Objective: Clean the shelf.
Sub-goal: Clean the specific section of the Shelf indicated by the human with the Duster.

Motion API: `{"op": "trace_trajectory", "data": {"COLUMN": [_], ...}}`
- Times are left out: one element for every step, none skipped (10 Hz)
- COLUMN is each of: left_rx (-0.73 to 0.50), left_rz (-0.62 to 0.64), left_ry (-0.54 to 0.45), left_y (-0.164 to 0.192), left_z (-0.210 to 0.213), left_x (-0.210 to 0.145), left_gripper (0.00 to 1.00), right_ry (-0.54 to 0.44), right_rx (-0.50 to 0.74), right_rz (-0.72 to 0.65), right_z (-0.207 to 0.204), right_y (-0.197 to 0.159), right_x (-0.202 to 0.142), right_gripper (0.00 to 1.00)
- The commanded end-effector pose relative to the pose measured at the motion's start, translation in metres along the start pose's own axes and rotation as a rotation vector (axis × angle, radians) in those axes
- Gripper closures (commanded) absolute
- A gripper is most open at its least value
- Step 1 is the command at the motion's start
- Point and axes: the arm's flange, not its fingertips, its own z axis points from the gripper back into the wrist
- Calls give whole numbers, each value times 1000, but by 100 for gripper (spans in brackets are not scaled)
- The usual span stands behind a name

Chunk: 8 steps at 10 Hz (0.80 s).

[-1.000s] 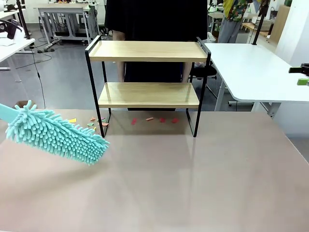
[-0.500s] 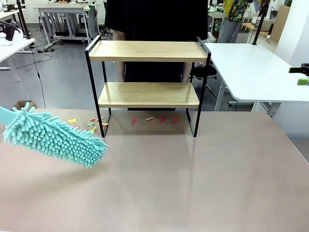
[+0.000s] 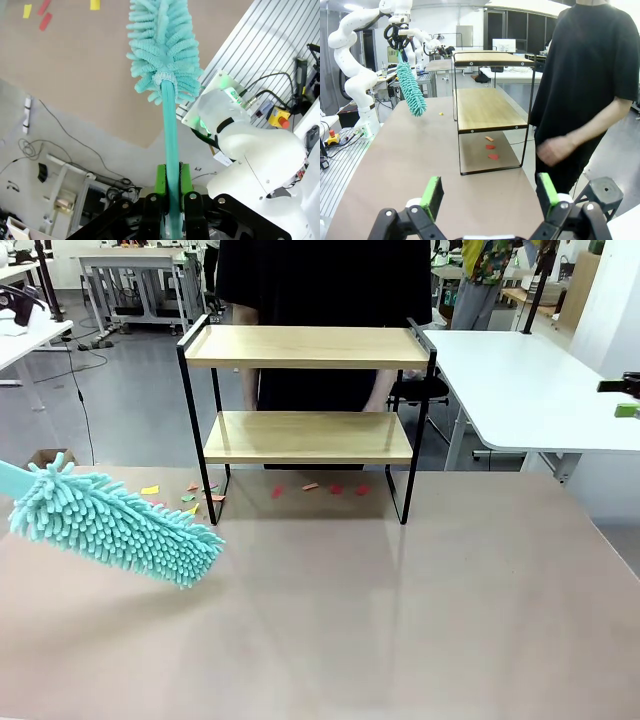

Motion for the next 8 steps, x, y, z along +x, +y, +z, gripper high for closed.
{"op": "trace_trajectory", "data": {"left_rx": [-16,-16,-16,-16,-16,-16,-16,-16], "left_rz": [7,7,7,7,7,7,7,7], "left_ry": [-14,-14,-14,-14,-14,-14,-14,-14], "left_y": [-1,-1,-1,-1,-1,-1,-1,-1], "left_z": [1,1,1,1,1,1,1,1], "left_x": [-2,-2,-2,-2,-2,-2,-2,-2], "left_gripper": [87,87,87,87,87,87,87,87], "right_ry": [-1,-1,-1,-1,-1,-1,-1,-1], "right_rx": [2,2,2,2,2,2,2,2], "right_rz": [8,8,8,8,8,8,8,8], "right_z": [-1,-1,-1,-1,-1,-1,-1,-1], "right_y": [0,0,0,0,0,0,0,0], "right_x": [4,4,4,4,4,4,4,4], "right_gripper": [0,0,0,0,0,0,0,0]}}
